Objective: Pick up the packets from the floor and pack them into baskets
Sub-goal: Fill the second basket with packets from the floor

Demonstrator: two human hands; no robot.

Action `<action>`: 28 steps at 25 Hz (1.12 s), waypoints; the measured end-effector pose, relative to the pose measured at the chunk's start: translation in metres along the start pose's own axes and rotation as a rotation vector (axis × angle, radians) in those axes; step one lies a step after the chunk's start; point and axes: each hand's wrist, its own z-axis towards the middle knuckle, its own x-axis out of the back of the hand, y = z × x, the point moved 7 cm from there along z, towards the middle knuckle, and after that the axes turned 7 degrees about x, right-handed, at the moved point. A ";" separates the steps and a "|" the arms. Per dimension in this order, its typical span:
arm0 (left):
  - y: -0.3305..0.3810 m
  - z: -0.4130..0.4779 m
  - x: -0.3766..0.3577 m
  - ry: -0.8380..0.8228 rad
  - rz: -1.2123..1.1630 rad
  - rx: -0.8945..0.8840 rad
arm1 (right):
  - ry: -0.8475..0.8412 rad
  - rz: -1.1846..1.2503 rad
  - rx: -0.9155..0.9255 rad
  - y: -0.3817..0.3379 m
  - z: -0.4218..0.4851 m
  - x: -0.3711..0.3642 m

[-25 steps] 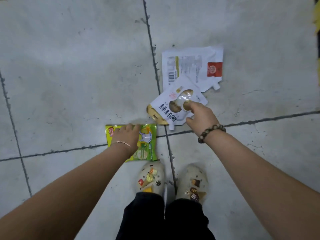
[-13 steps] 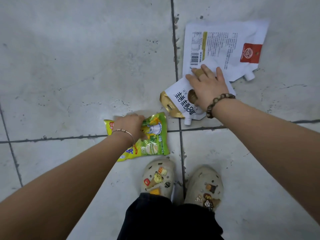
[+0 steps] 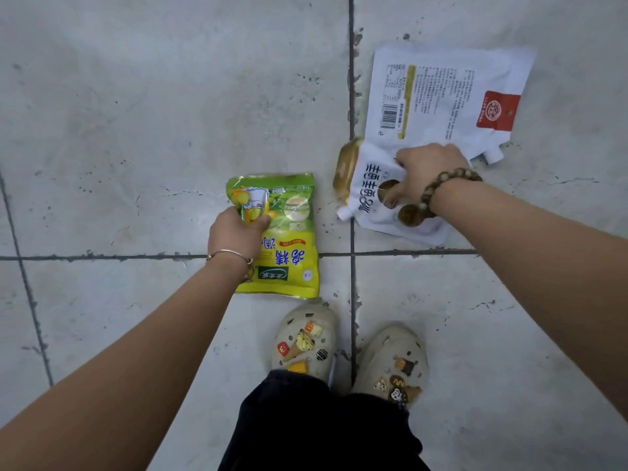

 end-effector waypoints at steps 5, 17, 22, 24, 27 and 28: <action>0.024 -0.029 -0.009 -0.098 -0.373 0.008 | 0.213 1.219 -0.254 0.015 -0.052 0.002; 0.095 -0.068 -0.044 -0.426 -0.850 0.154 | 0.408 1.282 -0.299 -0.003 -0.053 0.008; 0.104 -0.069 -0.044 -0.321 -0.905 0.051 | 0.462 1.003 -0.224 0.016 -0.035 0.031; 0.101 -0.063 -0.048 -0.300 -0.919 0.083 | 0.578 0.856 -0.190 0.042 -0.013 0.056; 0.100 -0.057 -0.056 -0.293 -0.937 0.087 | 0.414 0.412 -0.172 0.072 0.032 0.070; 0.100 -0.054 -0.058 -0.285 -0.943 0.087 | 0.325 0.290 -0.181 0.078 0.044 0.067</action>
